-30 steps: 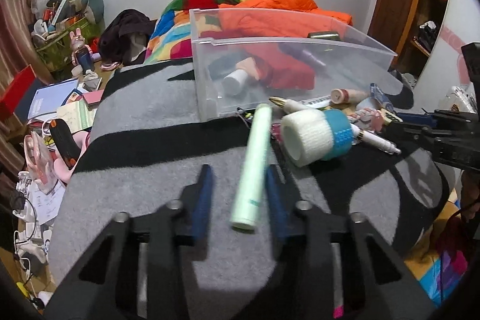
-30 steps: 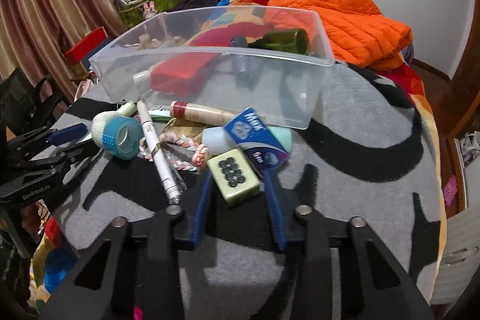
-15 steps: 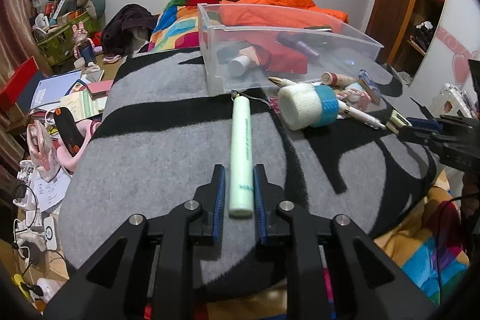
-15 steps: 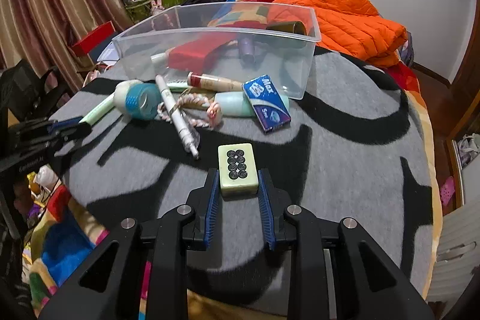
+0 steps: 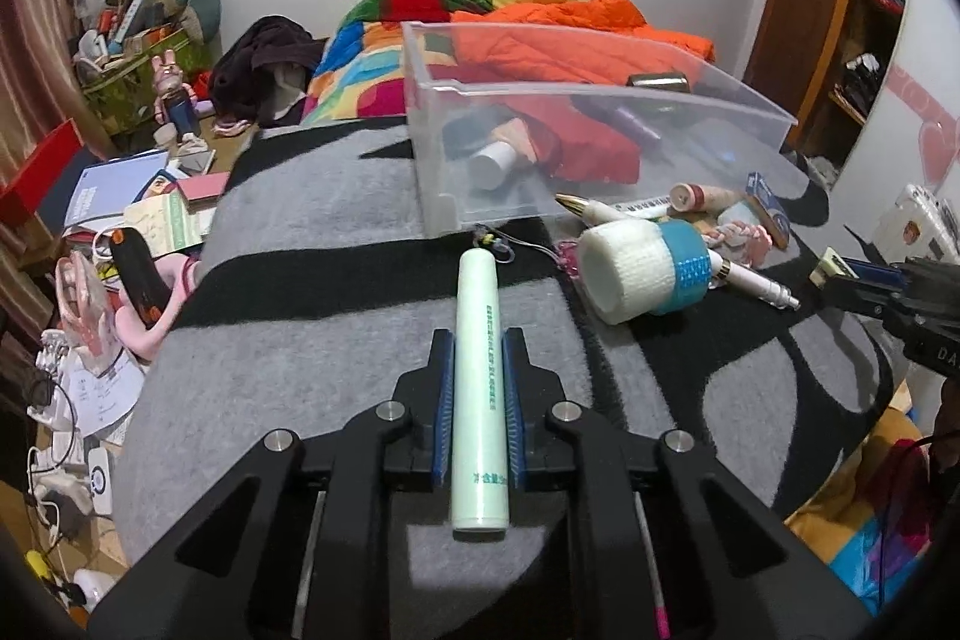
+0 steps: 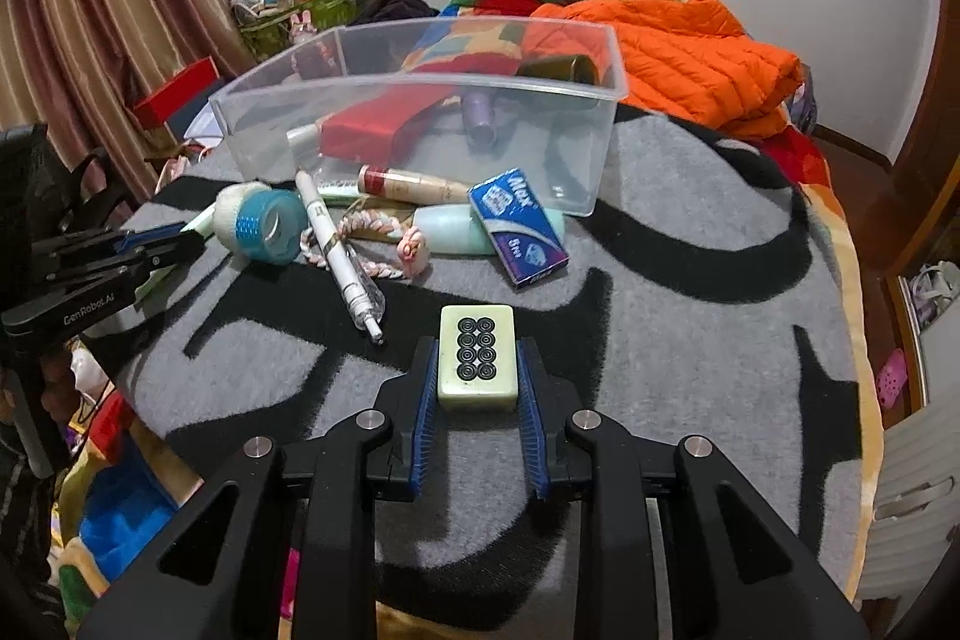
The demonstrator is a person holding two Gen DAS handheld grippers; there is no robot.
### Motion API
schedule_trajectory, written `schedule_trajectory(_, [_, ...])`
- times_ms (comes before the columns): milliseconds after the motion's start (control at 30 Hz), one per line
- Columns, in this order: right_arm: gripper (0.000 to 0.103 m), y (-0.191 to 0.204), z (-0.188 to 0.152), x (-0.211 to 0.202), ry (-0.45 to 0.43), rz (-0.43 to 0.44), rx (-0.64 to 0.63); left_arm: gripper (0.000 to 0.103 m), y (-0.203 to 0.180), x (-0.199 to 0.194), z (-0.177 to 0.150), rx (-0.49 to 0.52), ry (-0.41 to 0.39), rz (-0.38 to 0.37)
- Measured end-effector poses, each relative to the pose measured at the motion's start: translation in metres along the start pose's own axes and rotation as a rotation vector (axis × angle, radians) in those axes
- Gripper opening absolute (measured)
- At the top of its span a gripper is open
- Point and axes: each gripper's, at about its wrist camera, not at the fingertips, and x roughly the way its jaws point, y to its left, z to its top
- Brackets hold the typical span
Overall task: Organize objects
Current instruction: 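Grasp the pale green tube with the left tool while the right tool grasps the mahjong tile, then drop the pale green tube and mahjong tile into the clear box with both tools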
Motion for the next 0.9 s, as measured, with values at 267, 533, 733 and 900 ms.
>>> schedule_trajectory(267, [0.022, -0.005, 0.028, -0.028, -0.111, -0.002, 0.030, 0.015, 0.005, -0.033, 0.016, -0.028, -0.099, 0.007])
schedule_trajectory(533, [0.022, -0.001, 0.066, -0.040, -0.207, 0.000, 0.024, 0.015, -0.001, -0.065, 0.047, -0.015, -0.223, -0.017])
schedule_trajectory(733, [0.022, -0.001, 0.093, -0.033, -0.223, 0.014, 0.027, 0.015, -0.010, -0.069, 0.078, 0.005, -0.274, -0.031])
schedule_trajectory(900, [0.022, -0.002, 0.116, -0.016, -0.204, 0.004, 0.025, 0.015, -0.015, -0.050, 0.100, 0.016, -0.252, -0.026])
